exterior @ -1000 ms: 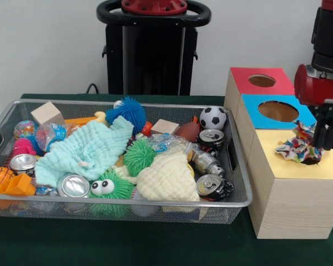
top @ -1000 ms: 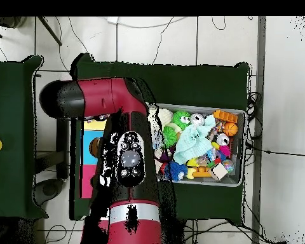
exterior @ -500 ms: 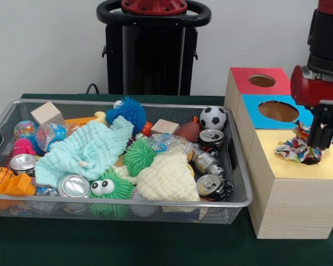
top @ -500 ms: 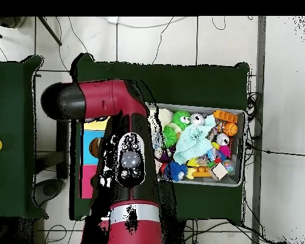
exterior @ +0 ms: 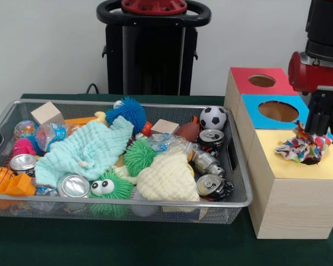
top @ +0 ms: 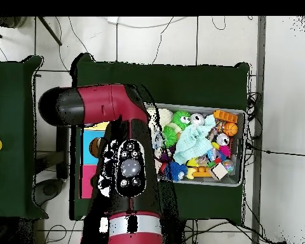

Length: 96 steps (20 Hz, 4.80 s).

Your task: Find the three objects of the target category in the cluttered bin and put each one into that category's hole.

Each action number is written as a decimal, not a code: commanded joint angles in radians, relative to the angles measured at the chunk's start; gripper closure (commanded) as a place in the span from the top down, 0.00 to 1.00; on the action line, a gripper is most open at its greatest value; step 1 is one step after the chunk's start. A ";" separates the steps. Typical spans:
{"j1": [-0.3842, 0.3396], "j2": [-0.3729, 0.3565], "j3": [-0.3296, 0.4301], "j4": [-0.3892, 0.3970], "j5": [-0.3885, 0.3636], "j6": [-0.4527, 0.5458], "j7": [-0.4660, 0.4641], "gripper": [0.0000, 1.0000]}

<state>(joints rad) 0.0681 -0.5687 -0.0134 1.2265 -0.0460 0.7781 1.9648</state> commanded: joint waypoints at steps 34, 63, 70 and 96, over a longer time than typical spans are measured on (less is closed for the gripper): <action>-0.021 0.005 0.042 0.209 -0.058 -0.171 0.065 0.00; 0.052 0.144 -0.013 0.148 -0.032 -0.330 0.152 0.00; 0.060 0.162 -0.020 0.142 -0.024 -0.350 0.155 0.00; 0.063 0.024 -0.020 0.148 0.031 -0.148 0.127 0.00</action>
<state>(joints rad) 0.1346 -0.5004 -0.0578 1.3357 -0.0529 0.4882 1.9648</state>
